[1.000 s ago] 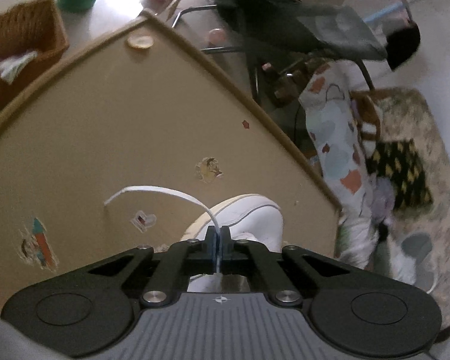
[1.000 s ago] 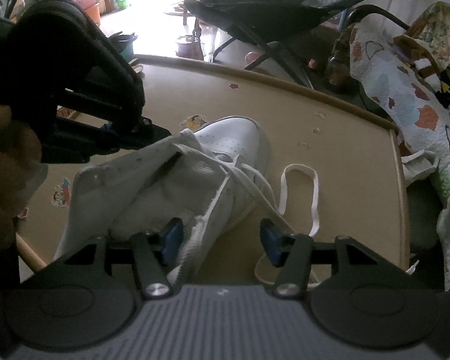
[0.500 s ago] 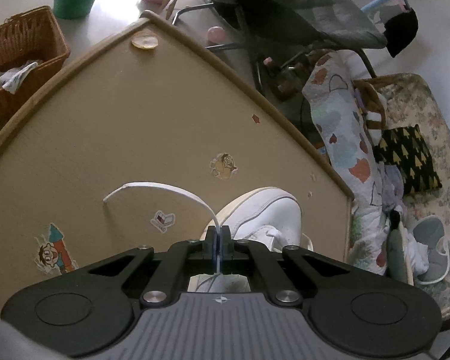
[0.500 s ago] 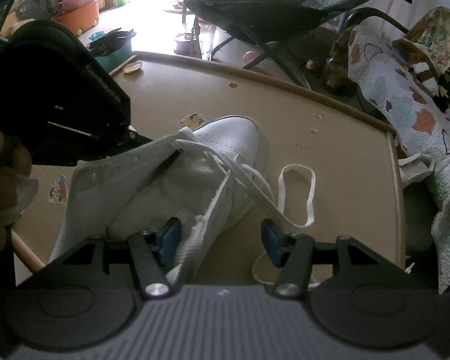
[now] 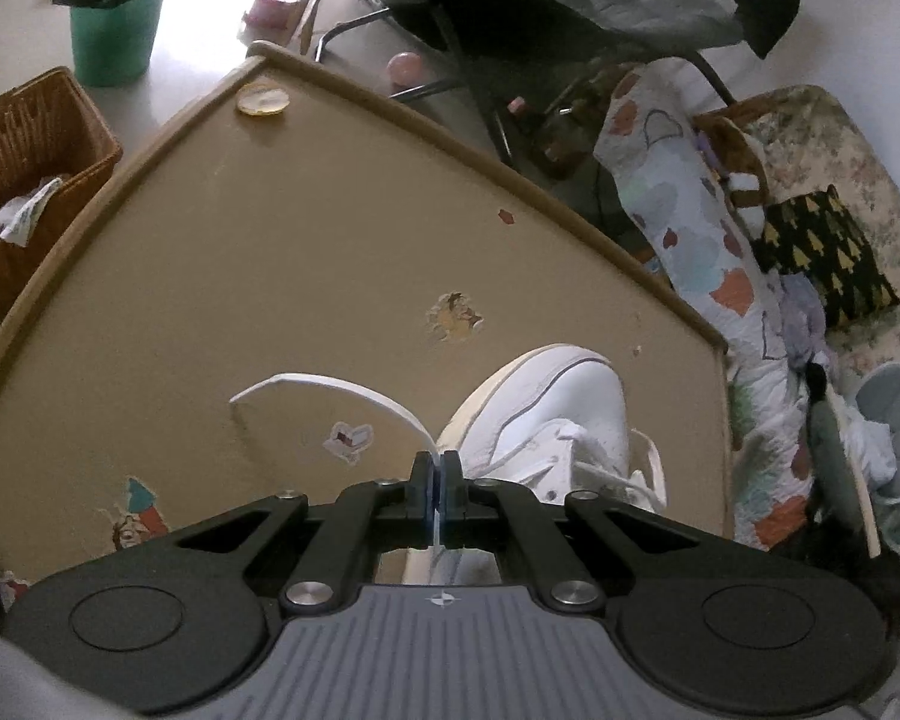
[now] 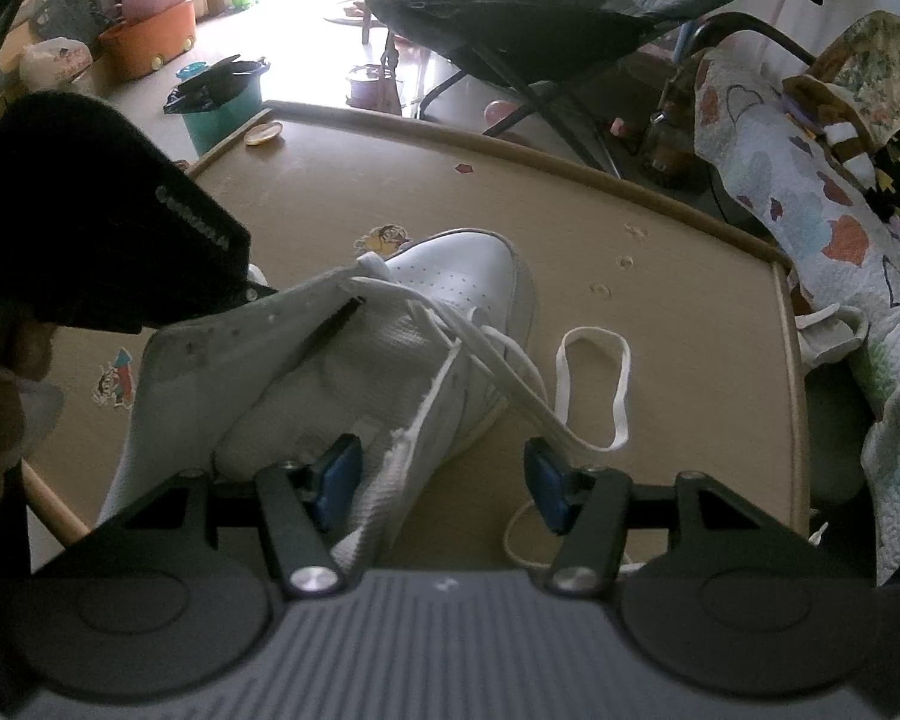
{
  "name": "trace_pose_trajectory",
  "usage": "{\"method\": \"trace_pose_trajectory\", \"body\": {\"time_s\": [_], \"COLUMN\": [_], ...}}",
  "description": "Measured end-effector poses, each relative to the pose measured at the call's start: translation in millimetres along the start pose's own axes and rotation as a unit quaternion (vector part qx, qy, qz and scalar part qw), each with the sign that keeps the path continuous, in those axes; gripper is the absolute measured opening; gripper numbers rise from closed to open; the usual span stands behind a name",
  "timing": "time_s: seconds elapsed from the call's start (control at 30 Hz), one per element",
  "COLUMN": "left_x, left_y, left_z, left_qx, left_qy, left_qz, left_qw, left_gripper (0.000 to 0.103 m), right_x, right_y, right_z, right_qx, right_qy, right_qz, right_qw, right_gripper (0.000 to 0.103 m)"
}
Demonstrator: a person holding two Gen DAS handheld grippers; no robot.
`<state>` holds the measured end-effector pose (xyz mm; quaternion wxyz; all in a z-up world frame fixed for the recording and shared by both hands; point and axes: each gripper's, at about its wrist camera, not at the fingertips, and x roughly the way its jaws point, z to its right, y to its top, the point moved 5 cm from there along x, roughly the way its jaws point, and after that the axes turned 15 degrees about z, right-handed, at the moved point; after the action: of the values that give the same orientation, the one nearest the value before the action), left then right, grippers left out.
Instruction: Lace up shoes with both hands
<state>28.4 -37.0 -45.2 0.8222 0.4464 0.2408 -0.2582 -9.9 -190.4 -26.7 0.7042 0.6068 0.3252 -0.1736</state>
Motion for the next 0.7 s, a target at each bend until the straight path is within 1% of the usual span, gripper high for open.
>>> {"method": "trace_pose_trajectory", "body": {"time_s": [0.17,0.4,0.7], "left_x": [-2.4,-5.4,-7.1], "left_y": [-1.4,-0.3,-3.8], "left_z": [4.0,6.7,0.0], "left_qx": [0.037,0.069,0.080], "left_qy": [0.003,0.010,0.010], "left_qz": [0.004,0.007,-0.003], "left_qw": [0.9993,0.9976,0.9968], "left_gripper": [0.002,0.002,0.002], "right_x": [-0.6,-1.5,-1.3], "right_y": [-1.0,-1.5,-1.9], "right_z": [-0.5,-1.4,-1.6], "right_qx": [0.001,0.001,-0.002], "right_qy": [-0.001,-0.003,-0.005], "right_qz": [-0.001,-0.001,-0.002], "right_qw": [1.000,1.000,1.000], "right_gripper": [0.061,0.062,0.063]}}
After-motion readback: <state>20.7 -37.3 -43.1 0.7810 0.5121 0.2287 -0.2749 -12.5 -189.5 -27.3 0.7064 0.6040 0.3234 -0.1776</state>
